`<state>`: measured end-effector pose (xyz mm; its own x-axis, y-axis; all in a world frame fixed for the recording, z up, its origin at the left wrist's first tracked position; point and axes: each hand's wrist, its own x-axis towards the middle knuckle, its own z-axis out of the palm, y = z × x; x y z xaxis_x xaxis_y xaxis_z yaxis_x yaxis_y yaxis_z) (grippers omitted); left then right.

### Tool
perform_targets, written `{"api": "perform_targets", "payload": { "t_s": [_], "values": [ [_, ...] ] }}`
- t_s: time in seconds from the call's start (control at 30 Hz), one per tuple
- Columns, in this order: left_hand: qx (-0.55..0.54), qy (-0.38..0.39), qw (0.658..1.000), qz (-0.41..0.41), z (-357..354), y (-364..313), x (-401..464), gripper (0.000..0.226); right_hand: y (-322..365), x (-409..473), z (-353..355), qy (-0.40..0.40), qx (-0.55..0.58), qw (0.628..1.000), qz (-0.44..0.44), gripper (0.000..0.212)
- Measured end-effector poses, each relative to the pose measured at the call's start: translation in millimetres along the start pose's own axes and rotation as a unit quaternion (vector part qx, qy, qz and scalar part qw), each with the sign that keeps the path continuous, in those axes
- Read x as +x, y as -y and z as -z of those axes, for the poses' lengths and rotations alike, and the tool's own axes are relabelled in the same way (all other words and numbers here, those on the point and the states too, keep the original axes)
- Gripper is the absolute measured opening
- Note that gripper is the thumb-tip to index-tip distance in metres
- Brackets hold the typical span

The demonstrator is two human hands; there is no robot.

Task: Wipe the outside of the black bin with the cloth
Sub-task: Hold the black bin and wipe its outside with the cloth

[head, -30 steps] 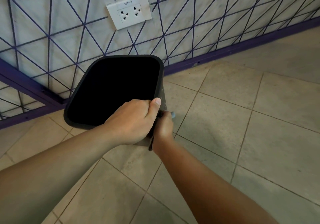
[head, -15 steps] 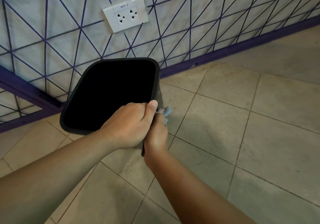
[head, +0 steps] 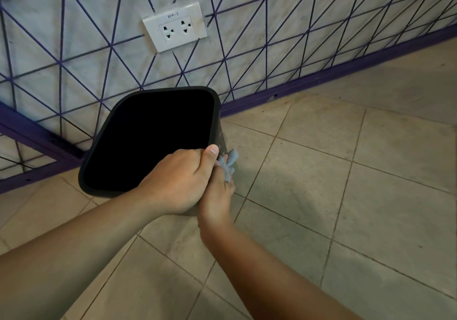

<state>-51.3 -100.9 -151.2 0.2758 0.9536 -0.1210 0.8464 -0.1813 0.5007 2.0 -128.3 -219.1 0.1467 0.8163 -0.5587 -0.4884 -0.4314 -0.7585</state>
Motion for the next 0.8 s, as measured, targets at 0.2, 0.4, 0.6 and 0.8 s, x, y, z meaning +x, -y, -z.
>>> {"api": "perform_targets", "payload": {
  "t_s": [0.2,0.4,0.6,0.8],
  "values": [
    [0.007,-0.003,1.000,-0.004,0,0,2,0.055,3,11,2,-0.023,-0.002,0.999,-0.037,0.057],
    [0.005,0.014,1.000,-0.009,3,-3,2,0.049,3,4,2,-0.023,0.005,0.999,0.024,0.053],
    [-0.006,0.024,1.000,0.008,3,-1,2,0.053,0,-10,1,0.015,-0.008,0.999,0.049,0.059],
    [0.007,0.014,1.000,-0.001,4,-5,1,0.054,7,4,1,-0.004,0.047,0.999,-0.023,0.059]
  ]
}}
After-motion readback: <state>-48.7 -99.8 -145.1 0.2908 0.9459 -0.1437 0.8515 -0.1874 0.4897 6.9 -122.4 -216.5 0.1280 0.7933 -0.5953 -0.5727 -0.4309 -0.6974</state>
